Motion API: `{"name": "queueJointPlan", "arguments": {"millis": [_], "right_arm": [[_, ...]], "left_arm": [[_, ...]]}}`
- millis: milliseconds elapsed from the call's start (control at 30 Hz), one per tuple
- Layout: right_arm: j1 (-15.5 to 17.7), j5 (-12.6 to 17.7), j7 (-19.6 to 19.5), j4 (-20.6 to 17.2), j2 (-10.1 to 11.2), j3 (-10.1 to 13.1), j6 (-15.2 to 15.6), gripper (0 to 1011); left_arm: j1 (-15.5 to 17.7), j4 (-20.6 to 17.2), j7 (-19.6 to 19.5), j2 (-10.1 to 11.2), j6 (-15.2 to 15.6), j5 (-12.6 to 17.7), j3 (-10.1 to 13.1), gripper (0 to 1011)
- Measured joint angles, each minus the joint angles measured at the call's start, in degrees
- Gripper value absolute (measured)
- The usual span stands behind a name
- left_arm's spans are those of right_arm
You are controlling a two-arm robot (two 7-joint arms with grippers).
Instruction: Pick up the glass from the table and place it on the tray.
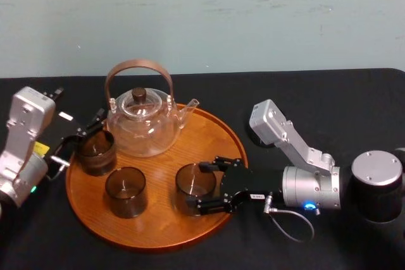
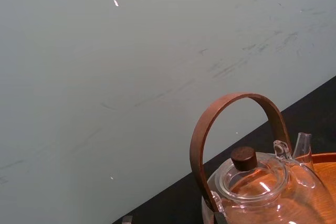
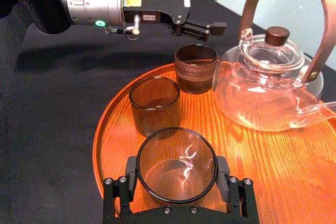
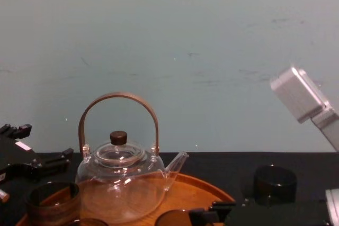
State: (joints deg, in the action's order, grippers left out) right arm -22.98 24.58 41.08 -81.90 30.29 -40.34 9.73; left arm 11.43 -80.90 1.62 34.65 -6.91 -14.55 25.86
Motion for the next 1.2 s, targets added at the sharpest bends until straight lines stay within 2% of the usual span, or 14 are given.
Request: {"name": "queueJointPlan", "arguments": {"millis": [633,1200], "right_arm": [[-0.39,0.25,0.28,3.42,-1.14,-0.70,-0.48,900],[-0.15,0.03,0.17,3.92,-1.17,-0.78,-0.42,899]], "left_arm": [[0.00,0.00,0.00,0.00,0.00,0.00,0.00,1001],[0.00,0.00,0.00,0.00,0.00,0.00,0.00,1001]]}}
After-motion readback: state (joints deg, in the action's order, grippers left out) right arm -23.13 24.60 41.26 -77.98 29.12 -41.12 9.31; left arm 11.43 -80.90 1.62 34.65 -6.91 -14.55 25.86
